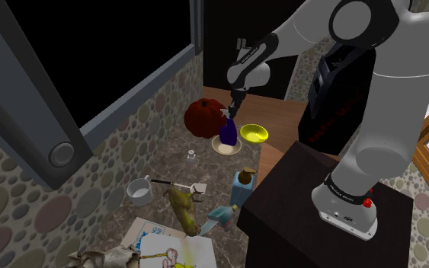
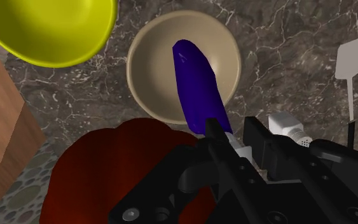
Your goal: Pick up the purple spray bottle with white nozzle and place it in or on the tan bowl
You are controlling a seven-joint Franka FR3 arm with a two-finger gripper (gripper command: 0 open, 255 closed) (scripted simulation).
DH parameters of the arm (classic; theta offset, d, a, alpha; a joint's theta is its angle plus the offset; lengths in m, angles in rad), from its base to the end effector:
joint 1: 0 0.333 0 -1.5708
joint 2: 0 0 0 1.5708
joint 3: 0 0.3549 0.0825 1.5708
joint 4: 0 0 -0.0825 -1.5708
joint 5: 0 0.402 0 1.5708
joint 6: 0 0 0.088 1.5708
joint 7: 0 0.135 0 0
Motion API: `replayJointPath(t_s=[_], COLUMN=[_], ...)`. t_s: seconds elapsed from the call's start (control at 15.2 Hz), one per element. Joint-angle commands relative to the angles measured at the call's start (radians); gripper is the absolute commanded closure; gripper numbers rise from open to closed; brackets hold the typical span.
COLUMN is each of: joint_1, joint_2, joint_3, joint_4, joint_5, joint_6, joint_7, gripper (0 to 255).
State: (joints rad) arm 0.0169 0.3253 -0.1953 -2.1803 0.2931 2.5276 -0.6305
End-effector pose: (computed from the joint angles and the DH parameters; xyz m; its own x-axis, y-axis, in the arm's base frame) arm 0.5794 -0.1027 0.2391 0.9719 0.2198 0.0842 0.2264 -0.9708 -0.0788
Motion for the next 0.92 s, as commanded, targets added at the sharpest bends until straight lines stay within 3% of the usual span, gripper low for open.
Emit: replayJointPath(t_s=[0.0,0.33,0.59,0.86], joint_1=[0.0,0.0,0.009,0.009], joint_2=[0.0,0.0,-0.102,-0.102], joint_3=[0.0,0.0,-0.028,-0.027], joint_4=[0.0,0.0,0.005,0.005], joint_5=[0.0,0.0,-0.055,-0.055], joint_6=[0.0,0.0,-0.102,-0.102], joint_7=[0.0,0.0,0.037,0.038], gripper=[0,0,0,0])
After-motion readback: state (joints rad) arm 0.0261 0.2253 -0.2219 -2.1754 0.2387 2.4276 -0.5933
